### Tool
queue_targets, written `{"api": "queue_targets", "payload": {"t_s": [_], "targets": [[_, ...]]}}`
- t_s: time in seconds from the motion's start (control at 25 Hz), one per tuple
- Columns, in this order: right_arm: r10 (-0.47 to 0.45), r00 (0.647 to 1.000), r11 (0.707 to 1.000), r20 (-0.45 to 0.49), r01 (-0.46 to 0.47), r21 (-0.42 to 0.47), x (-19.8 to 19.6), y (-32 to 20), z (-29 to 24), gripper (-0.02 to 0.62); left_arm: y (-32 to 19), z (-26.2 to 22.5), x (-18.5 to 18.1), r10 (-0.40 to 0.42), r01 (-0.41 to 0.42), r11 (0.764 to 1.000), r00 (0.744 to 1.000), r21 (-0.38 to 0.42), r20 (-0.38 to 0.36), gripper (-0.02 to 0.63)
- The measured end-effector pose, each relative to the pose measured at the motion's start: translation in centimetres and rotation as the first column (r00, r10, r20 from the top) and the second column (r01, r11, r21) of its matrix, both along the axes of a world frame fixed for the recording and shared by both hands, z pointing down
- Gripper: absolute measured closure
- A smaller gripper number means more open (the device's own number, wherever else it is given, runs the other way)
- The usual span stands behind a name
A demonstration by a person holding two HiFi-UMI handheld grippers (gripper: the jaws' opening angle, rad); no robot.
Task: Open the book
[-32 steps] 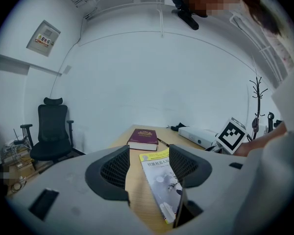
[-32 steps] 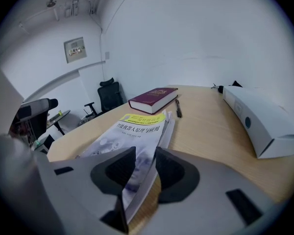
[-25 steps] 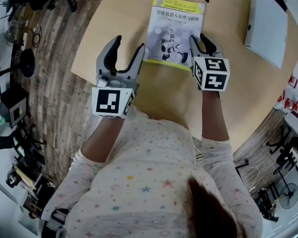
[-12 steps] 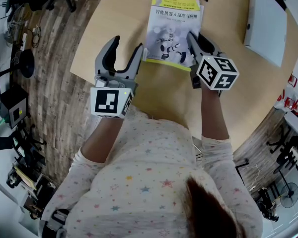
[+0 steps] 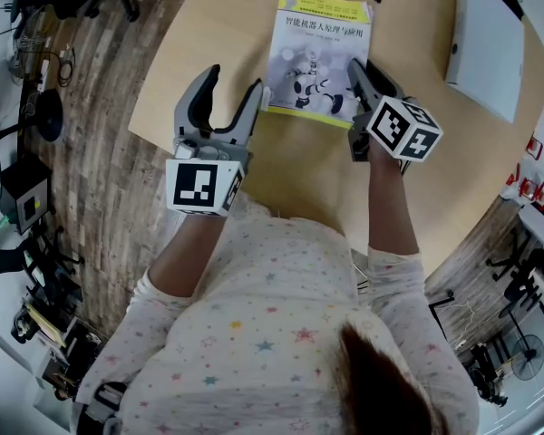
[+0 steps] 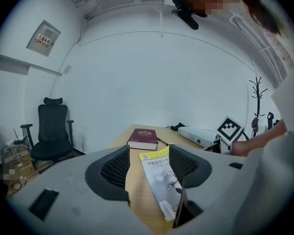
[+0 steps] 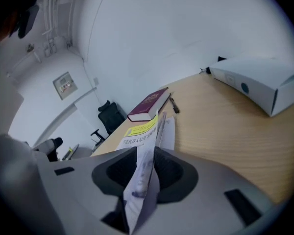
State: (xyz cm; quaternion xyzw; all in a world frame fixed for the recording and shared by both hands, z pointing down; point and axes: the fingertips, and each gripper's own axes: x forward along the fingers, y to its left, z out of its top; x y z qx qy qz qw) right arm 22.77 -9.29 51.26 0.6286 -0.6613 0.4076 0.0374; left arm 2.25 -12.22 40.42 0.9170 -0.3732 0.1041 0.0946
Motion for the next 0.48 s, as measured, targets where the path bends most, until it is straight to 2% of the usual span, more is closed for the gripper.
{"api": "queue_targets", "payload": {"t_s": [0.08, 0.16, 0.36, 0.48], "targets": [[0.061, 0.992, 0.998, 0.108, -0.063, 0.012, 0.3, 0.1, -0.2, 0.484, 0.1, 0.1, -0.1, 0.001, -0.001, 1.0, 1.0, -0.003, 0.0, 0.357], [0.089, 0.983, 0.996, 0.161, -0.091, 0.001, 0.3, 0.2, -0.1, 0.483, 0.2, 0.2, 0.0, 0.003, -0.003, 1.0, 1.0, -0.006, 0.0, 0.357], [0.089, 0.982, 0.994, 0.166, -0.078, -0.072, 0.2, 0.6, 0.9, 0.478, 0.0, 0.1, 0.2, 0.009, -0.009, 1.0, 1.0, -0.007, -0.002, 0.357], [0.06, 0.989, 0.99, 0.135, -0.041, -0.136, 0.2, 1.4, 1.8, 0.479, 0.0, 0.0, 0.1, 0.009, -0.009, 1.0, 1.0, -0.006, -0.003, 0.357]]}}
